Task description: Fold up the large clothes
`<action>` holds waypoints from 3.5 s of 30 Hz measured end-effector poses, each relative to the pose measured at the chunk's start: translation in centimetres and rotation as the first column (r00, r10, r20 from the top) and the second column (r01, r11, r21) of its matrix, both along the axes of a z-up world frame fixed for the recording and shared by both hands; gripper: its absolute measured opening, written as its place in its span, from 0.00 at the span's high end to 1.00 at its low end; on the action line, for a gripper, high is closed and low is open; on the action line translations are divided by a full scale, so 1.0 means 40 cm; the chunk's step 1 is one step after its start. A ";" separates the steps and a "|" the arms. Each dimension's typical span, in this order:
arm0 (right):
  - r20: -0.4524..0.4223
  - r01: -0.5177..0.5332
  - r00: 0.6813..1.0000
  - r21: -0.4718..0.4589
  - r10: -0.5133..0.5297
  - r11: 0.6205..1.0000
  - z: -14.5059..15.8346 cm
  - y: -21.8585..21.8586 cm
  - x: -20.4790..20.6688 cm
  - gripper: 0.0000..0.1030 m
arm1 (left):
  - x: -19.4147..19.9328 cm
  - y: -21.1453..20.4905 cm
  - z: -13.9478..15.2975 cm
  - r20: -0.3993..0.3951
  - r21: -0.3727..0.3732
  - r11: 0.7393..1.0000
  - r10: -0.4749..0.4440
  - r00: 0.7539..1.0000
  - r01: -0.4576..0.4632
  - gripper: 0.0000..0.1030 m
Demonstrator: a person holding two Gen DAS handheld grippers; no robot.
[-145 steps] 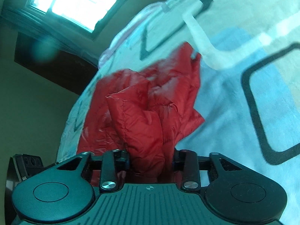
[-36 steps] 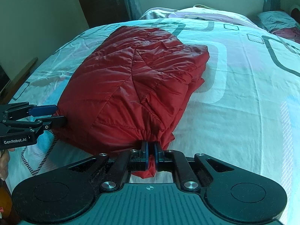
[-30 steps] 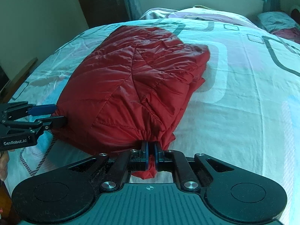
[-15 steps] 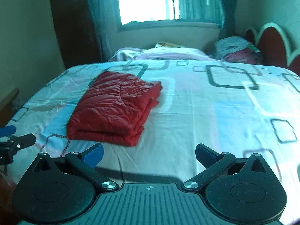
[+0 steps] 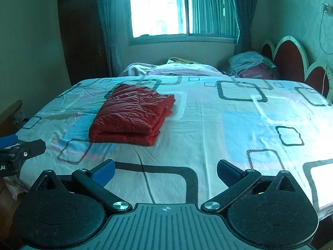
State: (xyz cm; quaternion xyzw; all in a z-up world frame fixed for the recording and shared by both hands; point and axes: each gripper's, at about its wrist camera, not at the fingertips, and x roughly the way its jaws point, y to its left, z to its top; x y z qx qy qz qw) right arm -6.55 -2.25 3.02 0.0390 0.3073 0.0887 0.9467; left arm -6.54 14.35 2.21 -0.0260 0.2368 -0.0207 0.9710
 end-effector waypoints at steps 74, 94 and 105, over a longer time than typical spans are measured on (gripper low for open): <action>0.032 -0.036 0.999 -0.003 0.036 0.999 0.029 -0.026 -0.001 0.00 | 0.011 -0.016 0.018 0.038 0.025 0.999 -0.037 0.999 0.037 0.00; 0.037 -0.036 0.999 -0.001 0.036 0.999 0.029 -0.030 -0.002 0.00 | 0.019 -0.004 0.019 0.042 0.031 0.998 -0.051 0.998 0.049 0.00; 0.036 -0.036 0.999 -0.002 0.036 0.999 0.031 -0.031 -0.002 0.00 | 0.025 -0.003 0.015 0.042 0.036 0.998 -0.044 0.998 0.042 0.00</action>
